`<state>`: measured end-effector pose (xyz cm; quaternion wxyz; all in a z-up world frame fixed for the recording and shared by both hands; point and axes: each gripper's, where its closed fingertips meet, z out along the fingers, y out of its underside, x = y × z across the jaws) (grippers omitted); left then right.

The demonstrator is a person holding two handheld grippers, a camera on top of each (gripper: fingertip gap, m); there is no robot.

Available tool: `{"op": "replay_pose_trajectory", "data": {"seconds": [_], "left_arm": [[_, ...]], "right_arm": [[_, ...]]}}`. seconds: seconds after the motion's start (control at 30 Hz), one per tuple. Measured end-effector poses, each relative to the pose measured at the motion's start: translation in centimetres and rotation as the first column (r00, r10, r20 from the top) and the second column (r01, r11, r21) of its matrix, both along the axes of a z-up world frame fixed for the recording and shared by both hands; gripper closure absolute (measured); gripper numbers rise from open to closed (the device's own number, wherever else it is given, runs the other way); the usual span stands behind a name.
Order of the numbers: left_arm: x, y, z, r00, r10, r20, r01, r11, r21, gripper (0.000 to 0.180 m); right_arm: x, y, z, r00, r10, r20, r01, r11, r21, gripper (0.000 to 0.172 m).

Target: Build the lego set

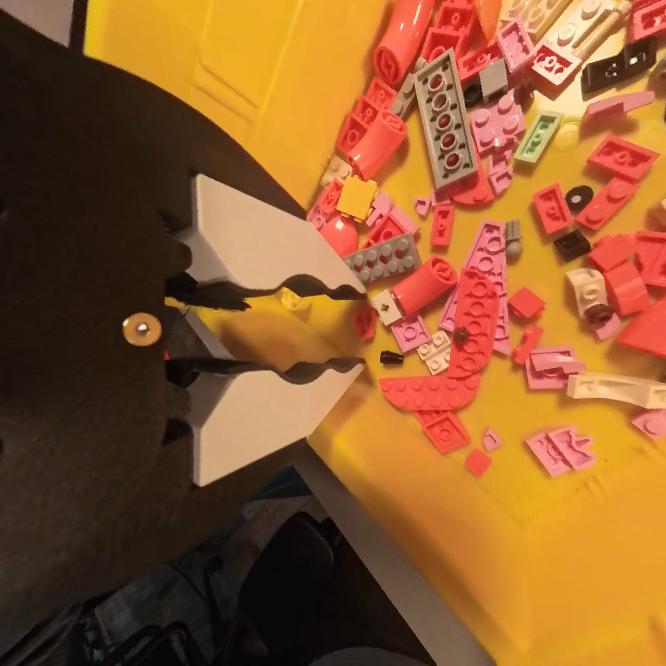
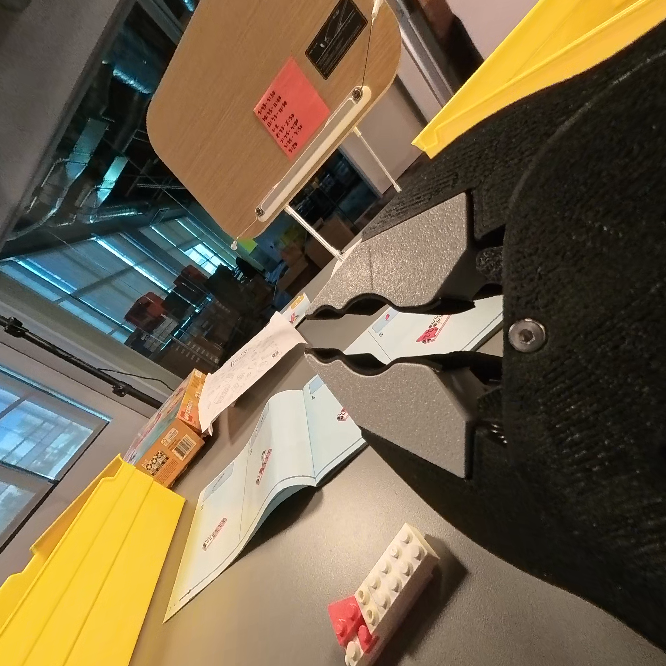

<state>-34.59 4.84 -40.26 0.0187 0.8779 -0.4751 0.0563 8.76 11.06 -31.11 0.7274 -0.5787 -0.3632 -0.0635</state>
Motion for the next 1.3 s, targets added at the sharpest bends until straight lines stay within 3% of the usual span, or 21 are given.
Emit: {"op": "replay_pose_trajectory", "data": {"seconds": [0.1,0.2,0.4,0.5,0.6,0.73,0.83,0.93,1.0,1.1,1.17,1.3], "left_arm": [[0.6,-0.1,0.0,1.000,0.004,0.028,-0.003,1.000,-0.009,0.155],[0.3,-0.1,-0.2,1.000,-0.001,-0.007,0.001,1.000,-0.004,0.179],[-0.5,0.6,0.6,0.999,-0.037,-0.024,0.040,0.989,0.143,0.180],[-0.6,1.9,2.5,1.000,-0.021,0.008,0.018,0.957,0.290,0.180],[1.3,4.0,6.3,0.992,-0.036,0.120,-0.028,0.869,0.493,0.180],[7.1,5.7,13.3,0.932,-0.151,0.328,-0.137,0.693,0.708,0.180],[13.3,5.4,17.8,0.830,-0.290,0.476,-0.246,0.576,0.779,0.180],[19.7,4.6,20.4,0.692,-0.410,0.594,-0.366,0.510,0.778,0.180],[23.6,4.2,20.2,0.612,-0.454,0.648,-0.418,0.510,0.752,0.180],[28.9,3.4,17.5,0.518,-0.480,0.708,-0.439,0.560,0.702,0.180],[31.4,2.9,14.8,0.518,-0.491,0.701,-0.413,0.574,0.707,0.180],[34.8,2.1,11.1,0.568,-0.554,0.609,-0.331,0.524,0.785,0.180]], "right_arm": [[0.0,0.0,0.0,1.000,0.002,-0.001,-0.002,1.000,-0.001,0.158],[-0.1,0.0,0.0,1.000,0.005,-0.003,-0.005,1.000,0.000,0.158],[-0.3,-0.2,0.1,1.000,0.023,-0.010,-0.023,1.000,0.002,0.159],[-0.5,-0.4,0.2,0.999,0.033,-0.010,-0.033,0.999,0.006,0.159],[-0.7,-0.6,0.3,0.999,0.042,-0.013,-0.042,0.999,0.011,0.159],[-0.9,-0.9,0.7,0.998,0.061,-0.034,-0.060,0.998,0.016,0.159],[-1.4,-1.5,1.2,0.989,0.118,-0.093,-0.118,0.993,0.003,0.159],[-2.9,-2.6,1.3,0.951,0.239,-0.195,-0.258,0.963,-0.080,0.158],[-4.4,-3.5,1.2,0.902,0.326,-0.283,-0.380,0.911,-0.162,0.160],[-6.5,-4.9,1.1,0.818,0.406,-0.407,-0.530,0.807,-0.260,0.165],[-6.7,-5.0,1.1,0.799,0.400,-0.449,-0.553,0.783,-0.285,0.164],[-7.0,-5.1,0.4,0.766,0.372,-0.524,-0.599,0.708,-0.374,0.160]]}}
